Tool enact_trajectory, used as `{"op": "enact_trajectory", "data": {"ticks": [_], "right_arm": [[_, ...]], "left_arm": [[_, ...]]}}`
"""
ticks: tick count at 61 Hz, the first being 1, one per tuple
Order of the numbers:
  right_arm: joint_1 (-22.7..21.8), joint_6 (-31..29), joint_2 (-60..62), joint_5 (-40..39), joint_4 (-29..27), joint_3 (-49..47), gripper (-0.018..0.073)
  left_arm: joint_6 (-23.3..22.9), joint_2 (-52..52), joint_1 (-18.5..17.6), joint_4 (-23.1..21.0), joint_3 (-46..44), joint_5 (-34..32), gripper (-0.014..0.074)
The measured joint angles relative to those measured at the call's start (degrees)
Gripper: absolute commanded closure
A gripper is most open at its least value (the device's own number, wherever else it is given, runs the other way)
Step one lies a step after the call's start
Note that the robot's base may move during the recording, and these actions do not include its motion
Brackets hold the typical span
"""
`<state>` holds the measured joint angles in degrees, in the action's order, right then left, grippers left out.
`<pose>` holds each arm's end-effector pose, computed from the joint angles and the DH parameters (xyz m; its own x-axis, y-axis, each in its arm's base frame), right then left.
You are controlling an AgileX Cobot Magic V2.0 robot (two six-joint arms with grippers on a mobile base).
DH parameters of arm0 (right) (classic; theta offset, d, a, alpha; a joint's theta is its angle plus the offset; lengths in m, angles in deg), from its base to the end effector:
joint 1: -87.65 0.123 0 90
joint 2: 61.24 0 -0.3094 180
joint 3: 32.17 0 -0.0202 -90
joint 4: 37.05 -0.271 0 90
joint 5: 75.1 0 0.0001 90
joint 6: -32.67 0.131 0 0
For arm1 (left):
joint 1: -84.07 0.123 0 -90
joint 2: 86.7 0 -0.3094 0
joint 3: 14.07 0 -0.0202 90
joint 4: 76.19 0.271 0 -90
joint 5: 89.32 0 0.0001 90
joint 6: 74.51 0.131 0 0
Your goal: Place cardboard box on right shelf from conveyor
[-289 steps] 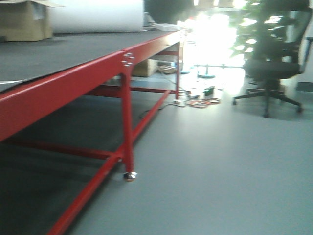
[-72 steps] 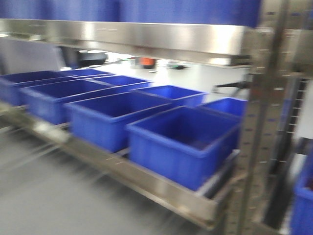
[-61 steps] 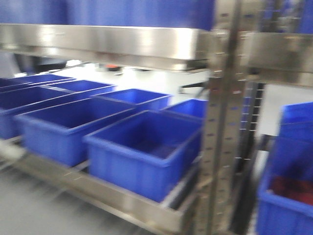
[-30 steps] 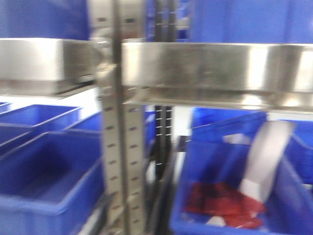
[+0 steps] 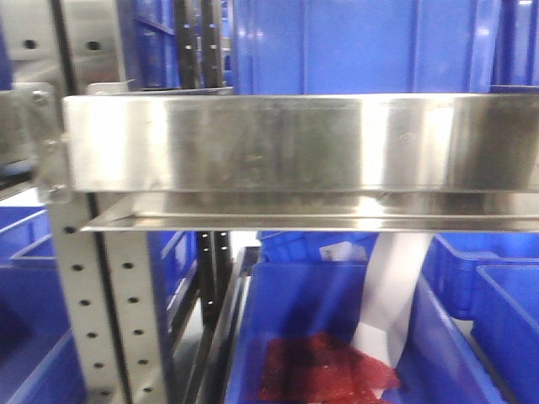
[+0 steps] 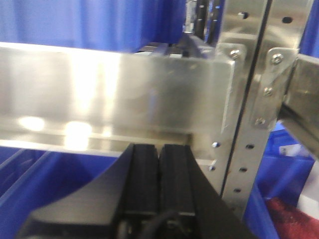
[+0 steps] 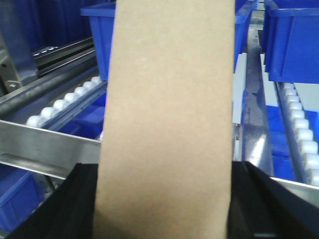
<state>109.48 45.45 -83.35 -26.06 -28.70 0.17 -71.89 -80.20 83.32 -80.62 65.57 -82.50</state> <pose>0.0507 0.0048 0.3836 -0.2444 0.0379 -0.9689 -0.2415 0.9654 0.0986 0.0924 -0.0024 0.1896 -0.0519 -0.0304 -0.9982 0.0206 0.9993 -0.0315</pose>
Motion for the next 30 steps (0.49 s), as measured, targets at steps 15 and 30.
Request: {"op": "enact_trajectory", "data": {"ticks": [15, 30], "right_arm": [[0.00, 0.00, 0.00, 0.00, 0.00, 0.00, 0.0396], [0.00, 0.00, 0.00, 0.00, 0.00, 0.00, 0.0396]], "left_arm": [[0.00, 0.00, 0.00, 0.00, 0.00, 0.00, 0.0713], [0.00, 0.00, 0.00, 0.00, 0.00, 0.00, 0.0713]]}}
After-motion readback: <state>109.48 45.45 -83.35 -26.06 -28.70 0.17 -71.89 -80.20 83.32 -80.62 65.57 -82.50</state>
